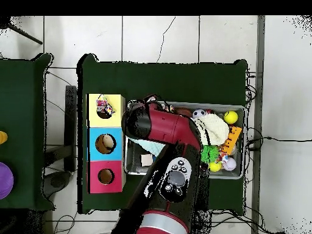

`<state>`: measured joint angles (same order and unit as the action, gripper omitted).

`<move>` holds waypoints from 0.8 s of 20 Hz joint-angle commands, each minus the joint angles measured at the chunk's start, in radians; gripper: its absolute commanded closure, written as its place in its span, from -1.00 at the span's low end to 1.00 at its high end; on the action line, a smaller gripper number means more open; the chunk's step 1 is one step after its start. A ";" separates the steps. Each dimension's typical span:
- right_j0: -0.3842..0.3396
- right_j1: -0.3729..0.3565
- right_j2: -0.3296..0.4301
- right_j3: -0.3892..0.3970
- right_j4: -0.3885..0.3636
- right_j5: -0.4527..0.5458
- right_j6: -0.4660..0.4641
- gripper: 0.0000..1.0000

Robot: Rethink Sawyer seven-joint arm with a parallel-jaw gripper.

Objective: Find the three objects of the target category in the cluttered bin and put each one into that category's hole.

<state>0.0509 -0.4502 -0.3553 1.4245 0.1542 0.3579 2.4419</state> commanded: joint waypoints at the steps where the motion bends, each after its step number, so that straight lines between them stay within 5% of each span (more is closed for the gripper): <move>1: 0.013 0.086 0.027 0.061 -0.035 -0.030 0.105 -1.00; 16: 0.021 0.129 -0.008 0.055 -0.026 -0.056 0.108 -1.00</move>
<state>0.0748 -0.3684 -0.3935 1.4253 0.1546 0.3337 2.4419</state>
